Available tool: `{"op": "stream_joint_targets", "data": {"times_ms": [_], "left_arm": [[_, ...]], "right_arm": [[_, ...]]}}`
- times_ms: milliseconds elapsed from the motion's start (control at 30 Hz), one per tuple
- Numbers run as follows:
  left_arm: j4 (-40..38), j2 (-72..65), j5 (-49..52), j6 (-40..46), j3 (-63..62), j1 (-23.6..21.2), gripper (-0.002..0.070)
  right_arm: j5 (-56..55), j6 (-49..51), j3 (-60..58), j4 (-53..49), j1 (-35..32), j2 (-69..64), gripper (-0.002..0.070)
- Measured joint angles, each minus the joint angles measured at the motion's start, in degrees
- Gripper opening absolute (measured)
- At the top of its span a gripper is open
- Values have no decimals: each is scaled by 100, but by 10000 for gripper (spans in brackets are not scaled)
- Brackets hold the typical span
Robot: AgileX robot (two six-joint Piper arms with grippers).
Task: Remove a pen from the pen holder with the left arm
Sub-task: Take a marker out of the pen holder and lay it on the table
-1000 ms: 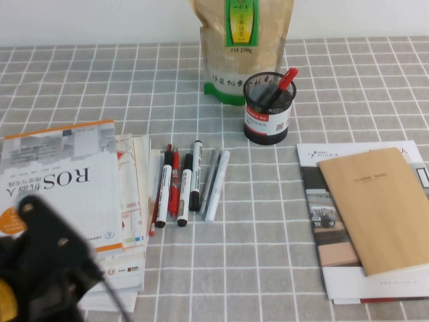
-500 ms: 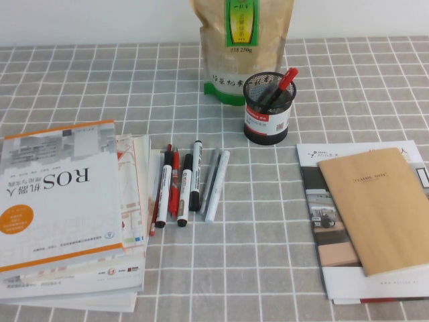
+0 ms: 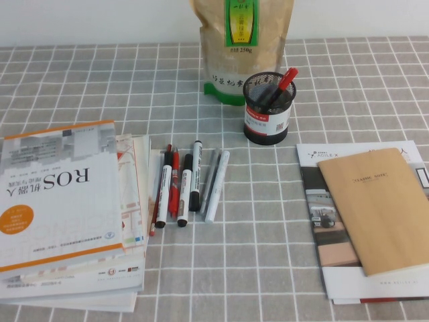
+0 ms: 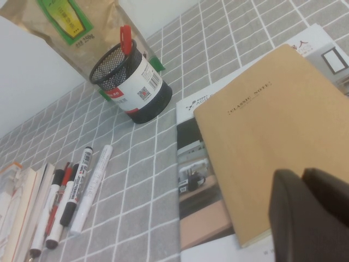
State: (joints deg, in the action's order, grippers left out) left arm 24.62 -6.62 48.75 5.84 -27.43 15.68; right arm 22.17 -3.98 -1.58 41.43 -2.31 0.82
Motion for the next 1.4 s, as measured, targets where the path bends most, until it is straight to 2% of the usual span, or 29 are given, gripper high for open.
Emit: {"op": "stream_joint_targets", "data": {"times_ms": [167,267,500,667,800,967,1133,1233,1400], "left_arm": [[-31,16,-635,-117,490,-55,-3],[-31,119,-1410,-137,912,-135,-3],[-24,601,-3402,-316,1960,-719,-3],[-461,709,-4186,-427,2563,-1153,-3],[-789,716,-4875,-470,2873,-1202,-3],[-1079,722,-4762,-823,2871,-880,-3],[-1639,722,-3655,-665,2871,-560,-3],[-2042,722,-2943,-366,2889,-601,-3],[-2275,722,-2752,-269,2899,-911,-3]], "right_arm": [[0,0,0,0,0,0,-13],[0,0,0,0,0,0,-13],[0,0,0,0,0,0,-13],[0,0,0,4,0,0,-13],[0,0,0,4,0,0,-13],[0,0,0,13,0,0,-13],[0,0,0,13,0,0,-13],[0,0,0,13,0,0,-13],[0,0,0,13,0,0,-13]]}}
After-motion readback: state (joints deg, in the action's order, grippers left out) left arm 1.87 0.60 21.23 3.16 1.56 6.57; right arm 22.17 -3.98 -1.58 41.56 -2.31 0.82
